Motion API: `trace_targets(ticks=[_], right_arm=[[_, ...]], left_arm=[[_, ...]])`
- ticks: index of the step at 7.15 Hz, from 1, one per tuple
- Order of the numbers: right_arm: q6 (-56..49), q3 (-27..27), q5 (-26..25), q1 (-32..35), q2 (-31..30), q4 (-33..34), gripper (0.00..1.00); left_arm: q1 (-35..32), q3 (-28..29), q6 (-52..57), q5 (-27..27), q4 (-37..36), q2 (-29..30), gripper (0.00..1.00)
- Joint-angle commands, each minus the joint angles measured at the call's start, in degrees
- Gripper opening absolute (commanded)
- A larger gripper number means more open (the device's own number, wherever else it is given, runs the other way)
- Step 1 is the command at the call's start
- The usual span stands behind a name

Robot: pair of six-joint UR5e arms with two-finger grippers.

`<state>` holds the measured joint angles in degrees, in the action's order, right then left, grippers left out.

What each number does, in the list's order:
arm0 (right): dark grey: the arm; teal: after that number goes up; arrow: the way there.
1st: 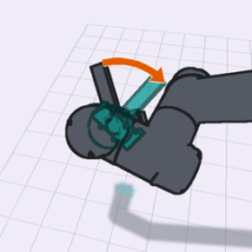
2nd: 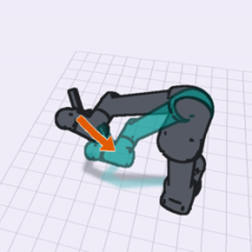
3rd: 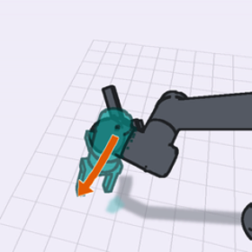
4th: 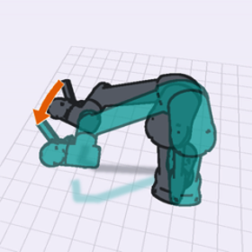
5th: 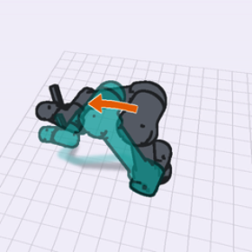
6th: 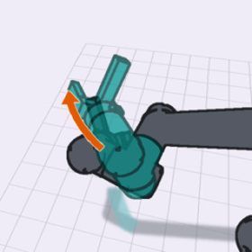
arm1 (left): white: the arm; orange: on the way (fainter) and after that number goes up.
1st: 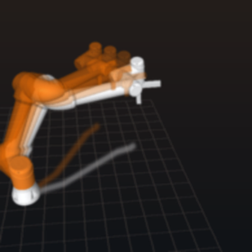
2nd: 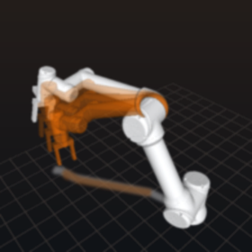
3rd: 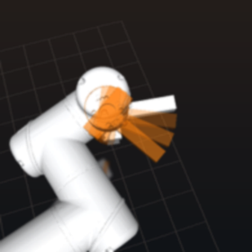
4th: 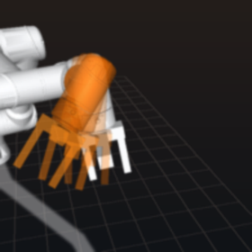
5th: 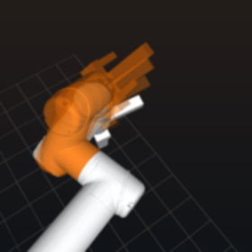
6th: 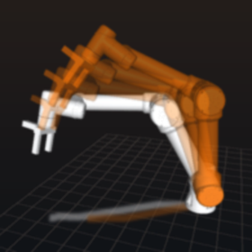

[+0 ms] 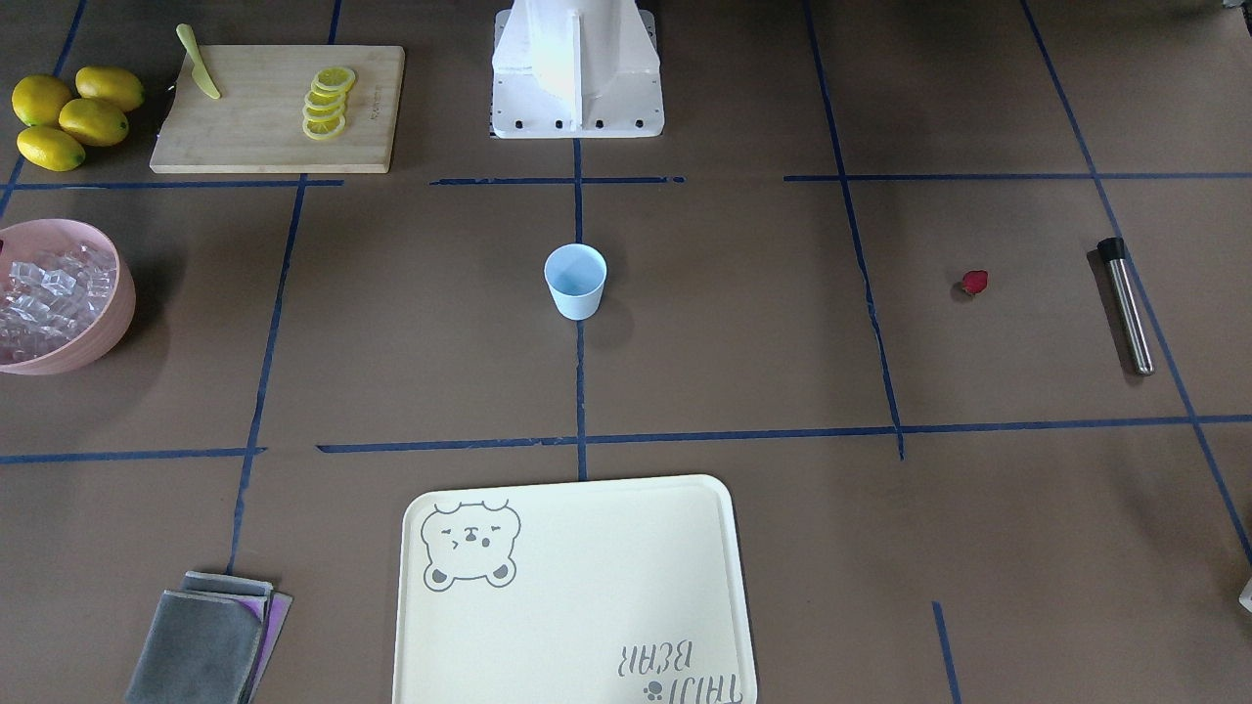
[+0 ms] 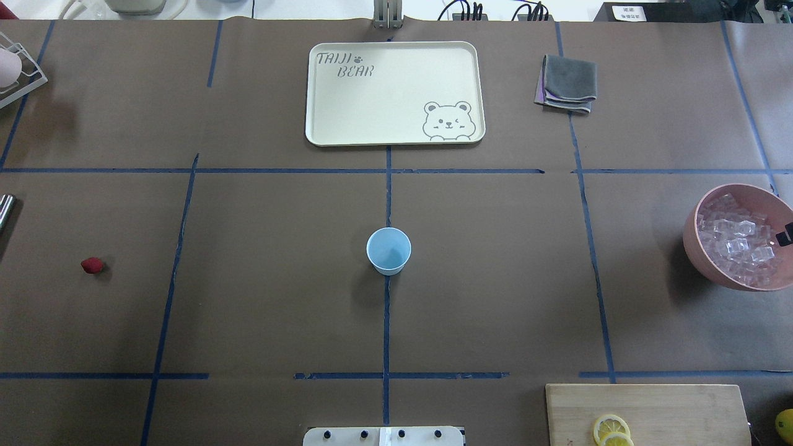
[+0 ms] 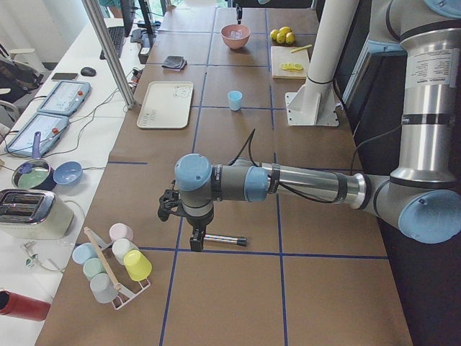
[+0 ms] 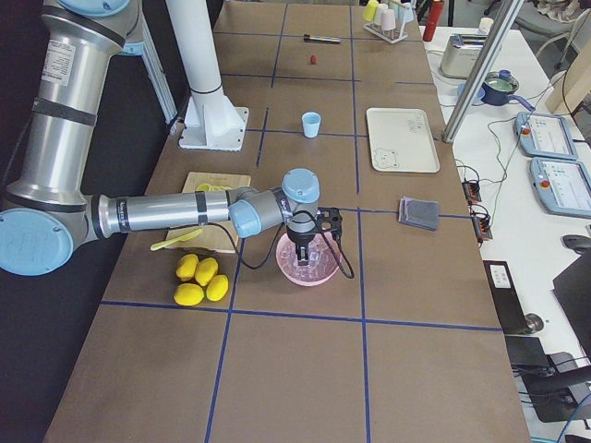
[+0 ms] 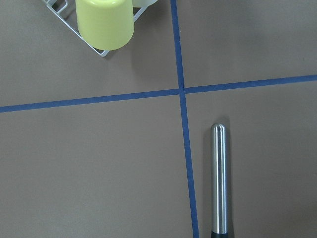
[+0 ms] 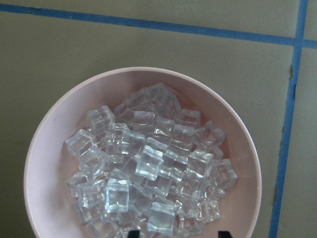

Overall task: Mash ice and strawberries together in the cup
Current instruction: 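Lower the right gripper into the bowl and pinch one ice cube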

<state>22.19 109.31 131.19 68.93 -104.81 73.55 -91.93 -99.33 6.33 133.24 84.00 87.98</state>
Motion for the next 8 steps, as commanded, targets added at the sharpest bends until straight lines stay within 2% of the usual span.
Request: trace_targets(ticks=[1,8], right_arm=[[0.0,-1.0,-0.1,-1.5,0.2,-0.1,0.60],[0.1,-3.6,-0.1,-4.3,2.1,-0.2,0.58]], left_arm=[[0.0,-0.2,0.0,0.0,0.0,0.0,1.00],[0.0,-0.2,0.0,0.0,0.0,0.1,1.00]])
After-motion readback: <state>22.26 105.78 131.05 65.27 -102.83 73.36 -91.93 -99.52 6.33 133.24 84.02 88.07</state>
